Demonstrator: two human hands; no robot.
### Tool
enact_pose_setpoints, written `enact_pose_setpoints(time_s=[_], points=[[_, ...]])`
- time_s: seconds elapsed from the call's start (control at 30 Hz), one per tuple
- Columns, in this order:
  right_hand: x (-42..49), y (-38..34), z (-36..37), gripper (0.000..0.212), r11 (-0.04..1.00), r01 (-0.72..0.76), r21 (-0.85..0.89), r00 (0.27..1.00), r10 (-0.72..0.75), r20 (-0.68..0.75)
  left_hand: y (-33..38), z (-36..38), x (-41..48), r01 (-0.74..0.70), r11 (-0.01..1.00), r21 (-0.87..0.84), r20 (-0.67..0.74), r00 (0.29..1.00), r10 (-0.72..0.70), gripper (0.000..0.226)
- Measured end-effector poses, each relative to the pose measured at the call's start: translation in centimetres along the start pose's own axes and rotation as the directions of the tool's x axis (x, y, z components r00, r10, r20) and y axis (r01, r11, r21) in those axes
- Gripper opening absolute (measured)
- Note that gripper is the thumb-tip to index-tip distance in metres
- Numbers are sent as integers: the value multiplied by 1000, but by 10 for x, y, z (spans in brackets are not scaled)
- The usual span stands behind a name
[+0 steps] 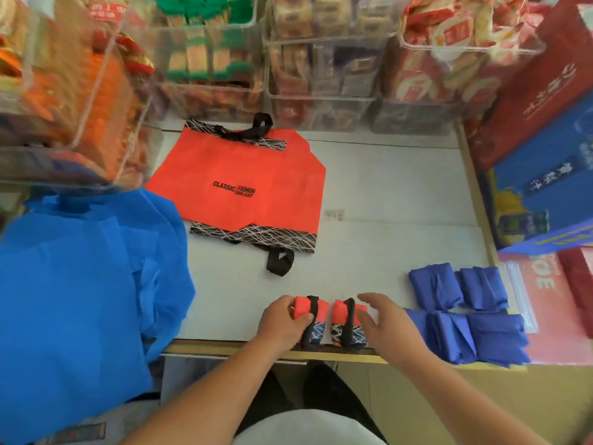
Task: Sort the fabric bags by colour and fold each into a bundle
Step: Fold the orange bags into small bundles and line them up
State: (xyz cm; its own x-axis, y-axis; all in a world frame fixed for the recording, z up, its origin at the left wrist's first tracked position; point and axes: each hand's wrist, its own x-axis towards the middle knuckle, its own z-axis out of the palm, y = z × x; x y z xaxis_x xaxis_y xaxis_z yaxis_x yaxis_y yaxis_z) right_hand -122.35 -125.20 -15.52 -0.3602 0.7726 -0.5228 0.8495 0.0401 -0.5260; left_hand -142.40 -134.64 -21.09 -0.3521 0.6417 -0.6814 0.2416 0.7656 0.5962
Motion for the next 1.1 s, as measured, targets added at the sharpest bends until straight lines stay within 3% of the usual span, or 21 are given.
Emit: enact_pose_setpoints(time_s=[0.1,0.23,0.47,0.57,0.87,1.0,1.1], points=[[6,12,17,51,983,112,-148,990,-98,99,-6,9,0,29,999,-12,-33,999,-30,32],[25,27,32,56,958,137,-251,980,-93,177,-14,11,-7,23,997,-67,-79,996,-28,32],[34,22,28,52,971,53,-234,995,-33,90,-23,12,-16,53,993,-108,-86,994,-63,40],[48,-4,16,51,974,99,-204,993,-83,86,-20,-10,-12,72,994,-82,-147,986,-84,47],[111,-94,43,41,934,312,-174,946,-290,144,-11,-125,47,-31,999,6,-275,961,32,41],[144,-113,64,45,922,328,-208,941,-298,162,-22,-165,87,-130,972,195,-357,914,194,33],[167,-132,75,55,930,305,-204,950,-281,137,-21,-195,123,-194,919,342,-327,893,310,42]])
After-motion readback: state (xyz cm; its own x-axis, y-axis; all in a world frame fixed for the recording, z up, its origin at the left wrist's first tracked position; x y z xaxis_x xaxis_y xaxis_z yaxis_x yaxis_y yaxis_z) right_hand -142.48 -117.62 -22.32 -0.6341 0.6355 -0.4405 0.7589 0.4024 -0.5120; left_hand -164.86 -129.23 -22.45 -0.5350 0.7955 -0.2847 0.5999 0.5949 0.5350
